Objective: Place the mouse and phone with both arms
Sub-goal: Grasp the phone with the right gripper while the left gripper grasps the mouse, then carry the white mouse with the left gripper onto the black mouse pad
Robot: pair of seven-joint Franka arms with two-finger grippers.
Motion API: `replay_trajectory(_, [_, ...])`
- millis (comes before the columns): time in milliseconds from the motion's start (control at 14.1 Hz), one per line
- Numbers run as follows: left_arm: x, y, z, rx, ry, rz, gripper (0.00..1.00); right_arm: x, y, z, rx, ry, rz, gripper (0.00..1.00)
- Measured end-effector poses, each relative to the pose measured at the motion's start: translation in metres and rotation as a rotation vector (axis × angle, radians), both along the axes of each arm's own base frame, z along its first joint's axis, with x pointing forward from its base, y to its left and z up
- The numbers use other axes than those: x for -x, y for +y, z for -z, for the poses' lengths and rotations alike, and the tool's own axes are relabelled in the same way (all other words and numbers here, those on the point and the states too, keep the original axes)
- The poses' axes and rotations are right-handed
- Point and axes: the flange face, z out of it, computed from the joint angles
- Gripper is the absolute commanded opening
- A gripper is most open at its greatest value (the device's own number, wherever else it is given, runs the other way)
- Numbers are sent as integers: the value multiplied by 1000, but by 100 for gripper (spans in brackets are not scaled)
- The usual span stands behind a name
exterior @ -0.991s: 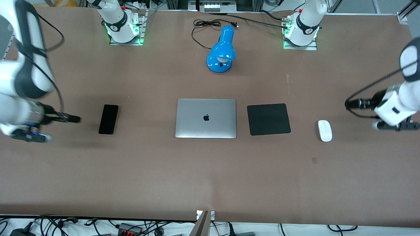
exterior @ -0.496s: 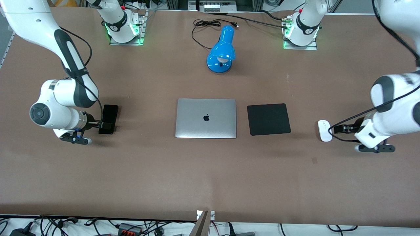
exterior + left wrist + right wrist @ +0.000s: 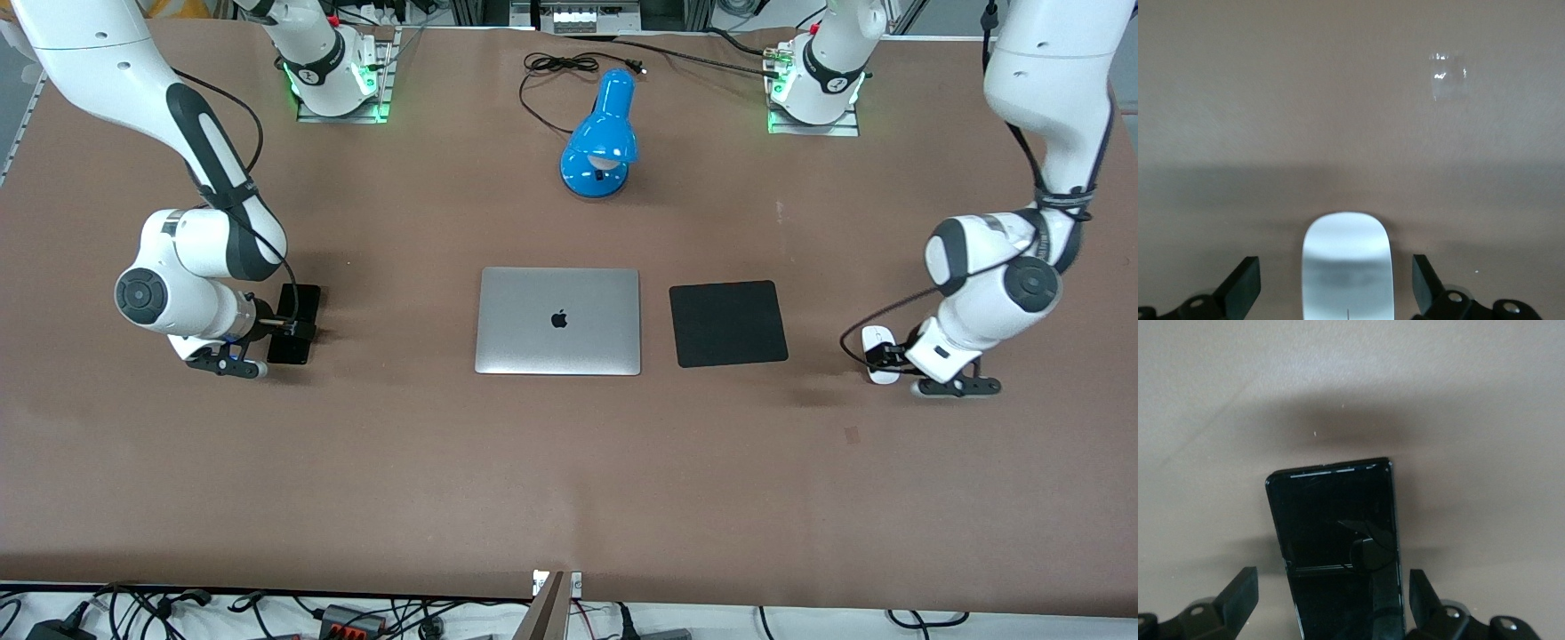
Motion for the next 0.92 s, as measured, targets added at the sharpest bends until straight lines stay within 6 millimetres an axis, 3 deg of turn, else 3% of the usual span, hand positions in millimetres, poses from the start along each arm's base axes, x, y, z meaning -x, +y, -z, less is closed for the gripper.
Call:
replay_trajectory(142, [8,-2,9,2,6,2,99,3,4,4,0,0,-5,100])
replay_trajectory(283, [11,-3,14,2,8,3,79,6,4,6,0,0,-5,100])
replay_trajectory(354, [11,-3,16,3,8,3,61,6,4,7,0,0,-5,100])
replay_trajectory(496, [16,-3,21,4,19,3,43,7,3,8,1,-2,-4,100])
replay_trajectory(779, [15,-5,18,4,8,6,40,10,2,10,1,-11,-1,100])
replay_trajectory(920, [9,-9,2,6,4,12,40,12,1,13,2,-17,1,100])
